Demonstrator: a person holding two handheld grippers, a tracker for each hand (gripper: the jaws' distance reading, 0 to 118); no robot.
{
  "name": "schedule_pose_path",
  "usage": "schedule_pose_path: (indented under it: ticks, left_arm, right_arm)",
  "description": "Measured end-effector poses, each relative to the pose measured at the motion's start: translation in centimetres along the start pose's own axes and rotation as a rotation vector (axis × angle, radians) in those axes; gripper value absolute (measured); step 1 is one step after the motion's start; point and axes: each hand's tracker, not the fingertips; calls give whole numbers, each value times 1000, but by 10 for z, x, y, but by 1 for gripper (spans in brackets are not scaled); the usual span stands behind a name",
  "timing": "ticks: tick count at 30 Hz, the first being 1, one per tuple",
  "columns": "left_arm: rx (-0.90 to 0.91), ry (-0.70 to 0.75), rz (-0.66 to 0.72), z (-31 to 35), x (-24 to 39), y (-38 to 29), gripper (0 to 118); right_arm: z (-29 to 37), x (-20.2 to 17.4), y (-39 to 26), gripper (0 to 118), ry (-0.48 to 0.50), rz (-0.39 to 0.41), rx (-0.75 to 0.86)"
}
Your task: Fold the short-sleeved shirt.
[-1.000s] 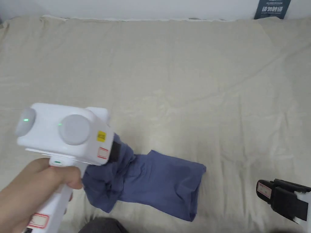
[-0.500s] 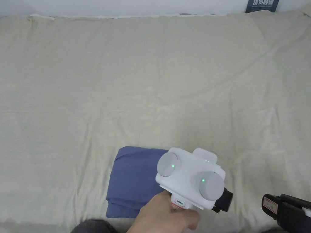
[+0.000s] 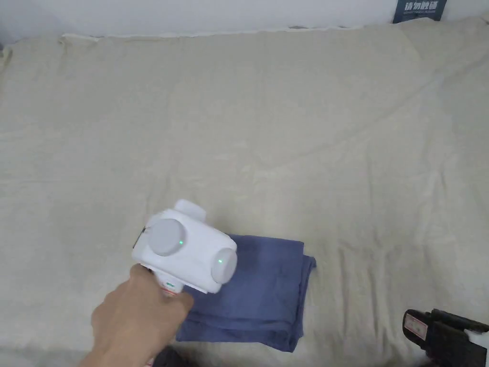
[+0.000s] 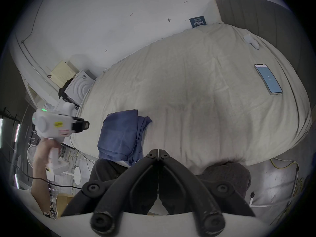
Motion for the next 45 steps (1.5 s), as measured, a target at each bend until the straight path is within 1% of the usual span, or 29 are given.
schedule_pose_path:
  ticks: [1, 4, 5, 6, 9, 11, 12, 13, 14, 16, 17, 18, 19, 20, 21, 24, 27, 29, 31, 33, 35, 37, 39, 40, 41, 42, 43, 44, 45]
  left_arm:
    - [-21, 32, -46, -3, 19, 3, 0]
    - [29, -30, -207, 23, 95, 7, 0]
    - [56, 13, -258, 34, 116, 7, 0]
    - [143, 26, -308, 66, 144, 3, 0]
    - [278, -1, -326, 113, 187, 1, 0]
    - [325, -193, -272, 142, 203, 5, 0]
    - [356, -261, -259, 147, 205, 6, 0]
    - [357, -389, -240, 152, 206, 13, 0]
    - [332, -473, -226, 153, 201, 17, 0]
    - [270, -652, -66, 141, 162, 23, 0]
    - [248, -739, -24, 130, 140, 24, 0]
    - [237, -871, 44, 119, 111, 31, 0]
    - [194, -975, 90, 104, 79, 30, 0]
    - [168, -1023, 98, 91, 49, 27, 0]
    - [165, -1036, 132, 77, 16, 22, 0]
    - [179, -975, 168, 42, -65, 13, 0]
    - [156, -1053, 274, -5, -115, -3, 0]
    - [106, -1106, 354, -40, -131, -16, 0]
    - [59, -1159, 439, -72, -132, -28, 0]
    - [25, -1199, 501, -92, -128, -37, 0]
    - [21, -1263, 537, -105, -121, -42, 0]
    - [2, -1366, 557, -116, -113, -46, 0]
    - [-29, -1427, 545, -122, -106, -48, 0]
    - [-20, -1442, 544, -123, -104, -48, 7]
    - [-11, -1447, 547, -125, -104, -48, 39]
    - [-18, -1455, 553, -123, -104, -49, 85]
    - [-23, -1472, 553, -125, -103, -47, 118]
    - [-48, -1525, 541, -127, -98, -45, 117]
    - [-75, -1518, 498, -133, -97, -47, 115]
  right_arm:
    - [2, 1, -2, 0, 4, -11, -1]
    - [10, 8, -7, 0, -8, -30, 2]
    - [13, 11, -8, 0, -19, -33, 3]
    - [17, 15, -8, 0, -37, -36, 7]
    - [30, 30, -8, 0, -81, -67, 34]
    - [38, 40, -7, 0, -117, -110, 36]
    - [41, 43, -6, 0, -130, -113, 36]
    - [45, 43, -6, 0, -144, -100, 35]
    - [47, 43, -5, 0, -162, -85, 37]
    - [46, 38, -1, 0, -174, -73, 34]
    - [43, 36, 1, 0, -170, -70, 34]
    - [36, 30, 4, 0, -161, -68, 32]
    - [26, 21, 8, 0, -134, -61, 19]
    - [17, 13, 11, 0, -101, -46, 0]
    - [3, 1, 16, 0, -64, -24, -28]
    - [-44, -34, 32, 0, 98, 39, -99]
    - [-107, -59, 42, 0, 283, 30, -146]
    - [-153, -65, 40, 0, 386, -14, -200]
    - [-200, -58, 35, 0, 525, -45, -297]
    - [-228, -47, 28, 0, 556, -108, -328]
    - [-248, -30, 21, 0, 595, -205, -365]
    - [-264, -8, 11, 0, 641, -333, -414]
    - [-260, 3, 8, 0, 697, -420, -363]
    - [-258, 4, 10, 0, 686, -423, -360]
    - [-256, 3, 11, 0, 669, -403, -365]
    - [-256, 2, 12, 0, 659, -389, -364]
    - [-254, 1, 12, 0, 658, -371, -370]
    - [-255, 1, 13, 0, 654, -366, -373]
    - [-255, 1, 13, 0, 655, -370, -375]
